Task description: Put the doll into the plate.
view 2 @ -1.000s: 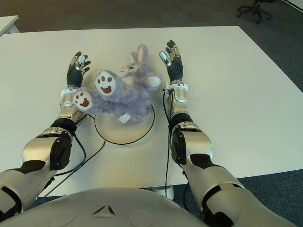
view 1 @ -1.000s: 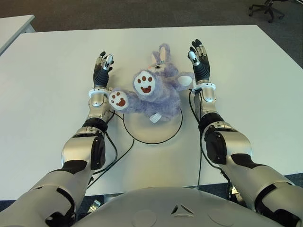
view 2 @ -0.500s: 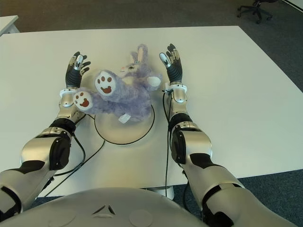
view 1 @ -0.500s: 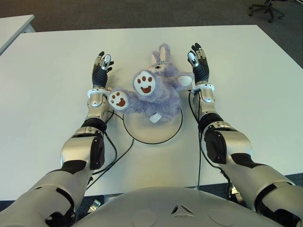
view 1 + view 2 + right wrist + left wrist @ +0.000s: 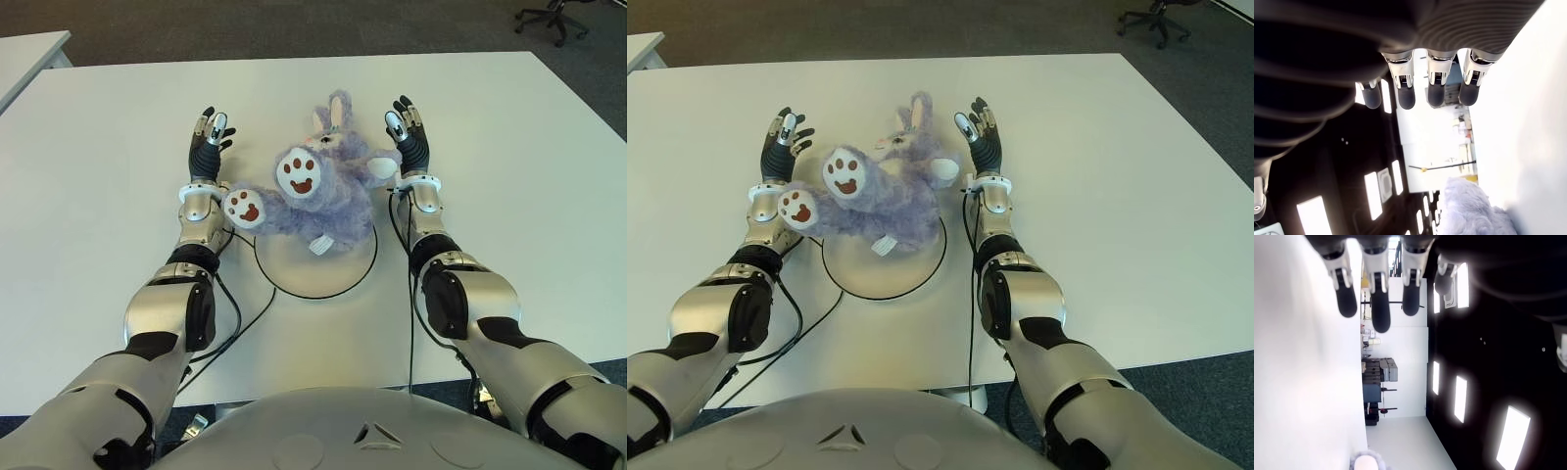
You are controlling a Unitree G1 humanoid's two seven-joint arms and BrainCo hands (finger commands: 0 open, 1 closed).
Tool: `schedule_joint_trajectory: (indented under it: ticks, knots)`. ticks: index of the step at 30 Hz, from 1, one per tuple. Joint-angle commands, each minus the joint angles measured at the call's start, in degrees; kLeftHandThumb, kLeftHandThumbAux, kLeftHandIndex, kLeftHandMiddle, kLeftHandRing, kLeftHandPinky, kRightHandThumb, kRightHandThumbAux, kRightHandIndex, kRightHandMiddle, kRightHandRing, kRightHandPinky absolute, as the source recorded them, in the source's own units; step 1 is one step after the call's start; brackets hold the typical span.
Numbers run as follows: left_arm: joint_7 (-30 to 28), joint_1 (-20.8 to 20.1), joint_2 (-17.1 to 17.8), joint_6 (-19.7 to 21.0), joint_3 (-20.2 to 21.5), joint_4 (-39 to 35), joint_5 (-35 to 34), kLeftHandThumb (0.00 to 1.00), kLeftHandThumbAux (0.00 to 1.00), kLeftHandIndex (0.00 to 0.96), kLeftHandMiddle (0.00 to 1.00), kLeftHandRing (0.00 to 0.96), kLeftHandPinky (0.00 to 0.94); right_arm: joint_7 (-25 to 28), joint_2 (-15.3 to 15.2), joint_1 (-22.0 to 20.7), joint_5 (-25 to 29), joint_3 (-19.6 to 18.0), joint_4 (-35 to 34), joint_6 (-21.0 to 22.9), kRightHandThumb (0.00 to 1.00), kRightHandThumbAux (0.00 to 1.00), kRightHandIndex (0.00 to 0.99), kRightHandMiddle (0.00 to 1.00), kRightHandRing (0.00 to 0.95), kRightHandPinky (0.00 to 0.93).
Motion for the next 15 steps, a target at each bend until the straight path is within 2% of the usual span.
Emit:
schedule_joint_trajectory:
  ticks: [1,8,15]
  knots:
    - [-0.82,6.11,-0.78,0.06,0.69,2.55,-0.77,0.000,0.325,0.034,0.153,0.229,0.308,0.23,0.73,1.01,-0.53,0.28,1.11,1.51,0.000,0.506,0.000,0.000,0.000,0.000]
    - [0.13,6.33,-0.73,-0.20,0.48,2.43,-0.39,0.000,0.333,0.037,0.151,0.224,0.318,0.92,1.10,1.69,-0.35,0.13,1.37,1.68,0.000,0.500,0.000,0.000,0.000,0.000]
    - [0.47,6.53,-0.67,-0.26,0.44,2.30,-0.28,0.000,0.331,0.042,0.158,0.220,0.283,1.21,1.40,1.93,0.10,-0.42,1.75,2.56,0.000,0.491,0.000,0.000,0.000,0.000]
